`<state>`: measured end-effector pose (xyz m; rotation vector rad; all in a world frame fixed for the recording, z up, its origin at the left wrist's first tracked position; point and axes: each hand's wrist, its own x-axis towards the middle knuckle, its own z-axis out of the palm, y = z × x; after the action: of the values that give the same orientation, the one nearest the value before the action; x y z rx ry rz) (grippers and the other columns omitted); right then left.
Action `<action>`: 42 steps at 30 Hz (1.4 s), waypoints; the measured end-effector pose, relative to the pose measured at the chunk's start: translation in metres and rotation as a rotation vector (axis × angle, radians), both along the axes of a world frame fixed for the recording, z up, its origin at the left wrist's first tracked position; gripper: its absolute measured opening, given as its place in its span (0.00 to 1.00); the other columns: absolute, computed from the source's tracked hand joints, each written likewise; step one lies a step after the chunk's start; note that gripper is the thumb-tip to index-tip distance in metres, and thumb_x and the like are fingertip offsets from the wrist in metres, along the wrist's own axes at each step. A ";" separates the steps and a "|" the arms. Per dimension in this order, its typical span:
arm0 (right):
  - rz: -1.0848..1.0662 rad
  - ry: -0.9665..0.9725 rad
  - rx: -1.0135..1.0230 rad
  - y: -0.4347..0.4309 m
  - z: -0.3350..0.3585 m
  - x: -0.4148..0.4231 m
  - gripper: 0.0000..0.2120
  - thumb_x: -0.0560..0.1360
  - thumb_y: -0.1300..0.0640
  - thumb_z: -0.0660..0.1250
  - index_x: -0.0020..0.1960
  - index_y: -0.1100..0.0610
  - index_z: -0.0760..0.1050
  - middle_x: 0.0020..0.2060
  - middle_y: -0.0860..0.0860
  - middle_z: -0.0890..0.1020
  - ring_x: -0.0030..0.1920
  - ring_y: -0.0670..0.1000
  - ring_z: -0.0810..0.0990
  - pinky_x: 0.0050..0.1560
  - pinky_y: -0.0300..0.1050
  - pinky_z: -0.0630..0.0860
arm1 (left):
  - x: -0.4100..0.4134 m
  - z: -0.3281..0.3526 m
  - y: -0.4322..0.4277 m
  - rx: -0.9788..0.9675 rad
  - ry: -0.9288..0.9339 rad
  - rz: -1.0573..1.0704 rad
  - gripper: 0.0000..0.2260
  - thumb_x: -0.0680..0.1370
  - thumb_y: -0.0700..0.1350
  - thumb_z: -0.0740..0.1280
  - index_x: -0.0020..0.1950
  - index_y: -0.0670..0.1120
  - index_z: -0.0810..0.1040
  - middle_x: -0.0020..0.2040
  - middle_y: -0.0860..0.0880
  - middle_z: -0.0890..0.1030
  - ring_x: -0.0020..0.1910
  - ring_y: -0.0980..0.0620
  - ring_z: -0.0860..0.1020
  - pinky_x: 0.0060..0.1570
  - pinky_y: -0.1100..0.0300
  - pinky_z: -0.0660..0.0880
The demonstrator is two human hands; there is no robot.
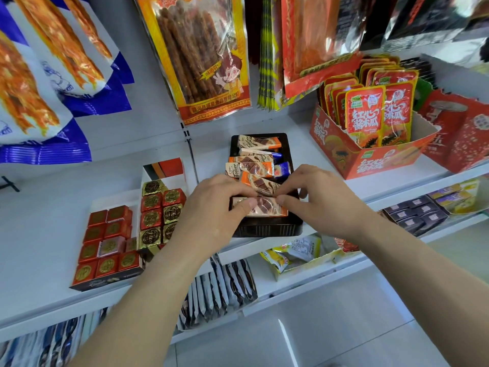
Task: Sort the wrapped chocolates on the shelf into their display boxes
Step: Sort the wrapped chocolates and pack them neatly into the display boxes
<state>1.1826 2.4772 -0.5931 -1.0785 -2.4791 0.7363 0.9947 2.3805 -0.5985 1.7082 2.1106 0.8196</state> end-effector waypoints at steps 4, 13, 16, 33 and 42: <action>-0.014 -0.046 0.074 -0.002 -0.003 -0.001 0.05 0.77 0.49 0.69 0.49 0.46 0.83 0.49 0.46 0.77 0.45 0.46 0.75 0.43 0.42 0.70 | 0.003 0.001 0.001 0.064 0.080 0.037 0.07 0.77 0.50 0.70 0.54 0.56 0.84 0.48 0.57 0.78 0.46 0.57 0.75 0.50 0.57 0.74; 0.024 -0.023 0.115 -0.002 -0.005 0.003 0.08 0.74 0.44 0.71 0.51 0.45 0.82 0.49 0.44 0.81 0.42 0.43 0.73 0.42 0.43 0.73 | -0.008 0.006 -0.007 -0.093 0.188 0.031 0.09 0.77 0.58 0.67 0.57 0.64 0.80 0.48 0.55 0.80 0.48 0.54 0.73 0.46 0.55 0.74; 0.041 -0.082 0.134 -0.004 -0.004 0.003 0.13 0.74 0.41 0.70 0.56 0.44 0.81 0.53 0.43 0.82 0.50 0.47 0.74 0.47 0.49 0.76 | -0.005 0.007 -0.005 -0.040 0.329 0.000 0.09 0.78 0.56 0.67 0.57 0.62 0.82 0.51 0.58 0.79 0.50 0.55 0.69 0.46 0.56 0.69; -0.251 0.378 -0.128 0.020 -0.001 0.028 0.03 0.74 0.53 0.73 0.45 0.48 0.79 0.37 0.46 0.80 0.35 0.50 0.78 0.37 0.50 0.76 | -0.009 -0.002 0.014 -0.048 0.127 0.071 0.18 0.81 0.53 0.62 0.72 0.56 0.71 0.65 0.55 0.71 0.67 0.50 0.66 0.64 0.53 0.66; -0.248 0.293 -0.140 0.021 -0.010 0.022 0.02 0.75 0.53 0.73 0.45 0.48 0.80 0.39 0.44 0.81 0.36 0.44 0.79 0.37 0.45 0.76 | -0.001 0.003 0.022 -0.031 0.125 0.073 0.18 0.74 0.51 0.73 0.62 0.59 0.74 0.60 0.57 0.75 0.59 0.52 0.71 0.58 0.52 0.71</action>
<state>1.2045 2.4983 -0.6029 -1.2040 -2.0319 0.9265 0.9934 2.4022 -0.5958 1.7165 2.2678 0.7130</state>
